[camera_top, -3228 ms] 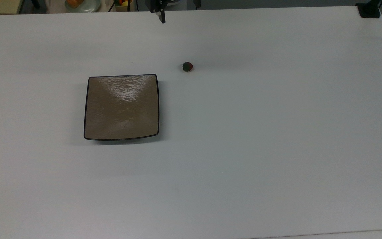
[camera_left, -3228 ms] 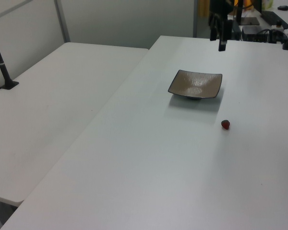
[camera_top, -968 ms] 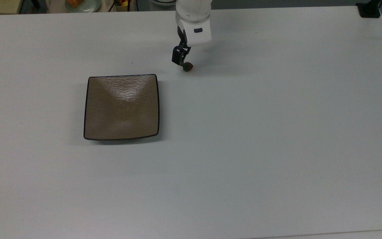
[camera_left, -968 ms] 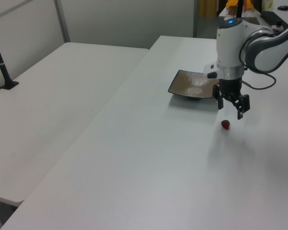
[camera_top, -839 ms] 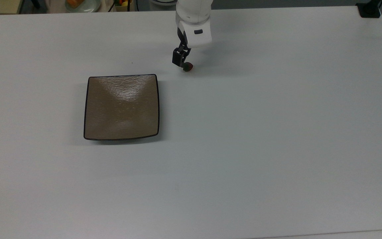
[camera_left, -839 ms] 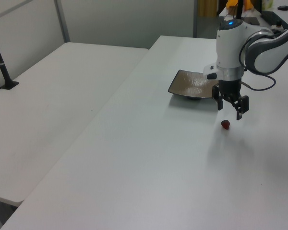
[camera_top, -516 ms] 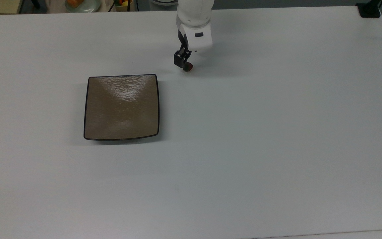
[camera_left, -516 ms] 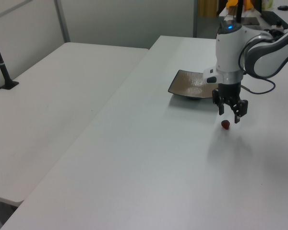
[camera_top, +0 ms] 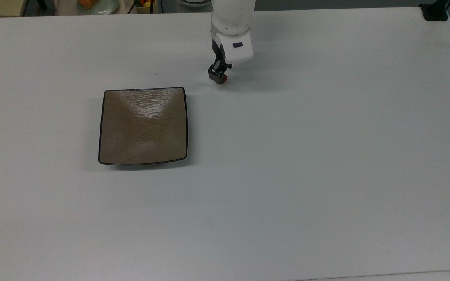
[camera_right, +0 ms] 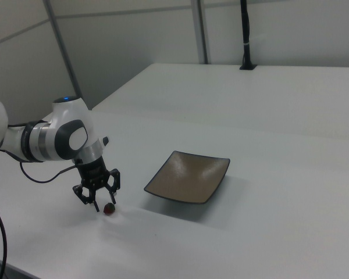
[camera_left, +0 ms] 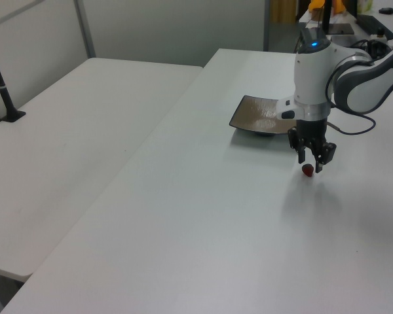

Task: Strawberries on a ceramic plate
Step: 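Close the gripper around the red strawberry, then lift the held strawberry up off the table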

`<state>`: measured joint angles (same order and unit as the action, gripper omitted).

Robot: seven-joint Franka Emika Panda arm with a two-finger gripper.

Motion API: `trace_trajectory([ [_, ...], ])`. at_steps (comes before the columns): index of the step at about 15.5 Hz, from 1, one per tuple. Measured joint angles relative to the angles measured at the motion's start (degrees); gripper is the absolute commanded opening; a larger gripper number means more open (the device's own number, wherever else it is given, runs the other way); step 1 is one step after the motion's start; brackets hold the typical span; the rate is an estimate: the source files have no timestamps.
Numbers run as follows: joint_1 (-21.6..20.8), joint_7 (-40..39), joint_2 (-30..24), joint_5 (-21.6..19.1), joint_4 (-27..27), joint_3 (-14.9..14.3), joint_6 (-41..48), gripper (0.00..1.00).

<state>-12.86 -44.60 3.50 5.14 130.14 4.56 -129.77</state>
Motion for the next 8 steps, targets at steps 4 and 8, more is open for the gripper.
trace_trajectory([
  [4, 0.0, 0.0, 0.9, 1.5, 0.6, 0.1, -1.8, 0.41],
  [8, 0.0, 0.0, 1.3, 2.6, 0.9, 0.4, -3.1, 0.01],
])
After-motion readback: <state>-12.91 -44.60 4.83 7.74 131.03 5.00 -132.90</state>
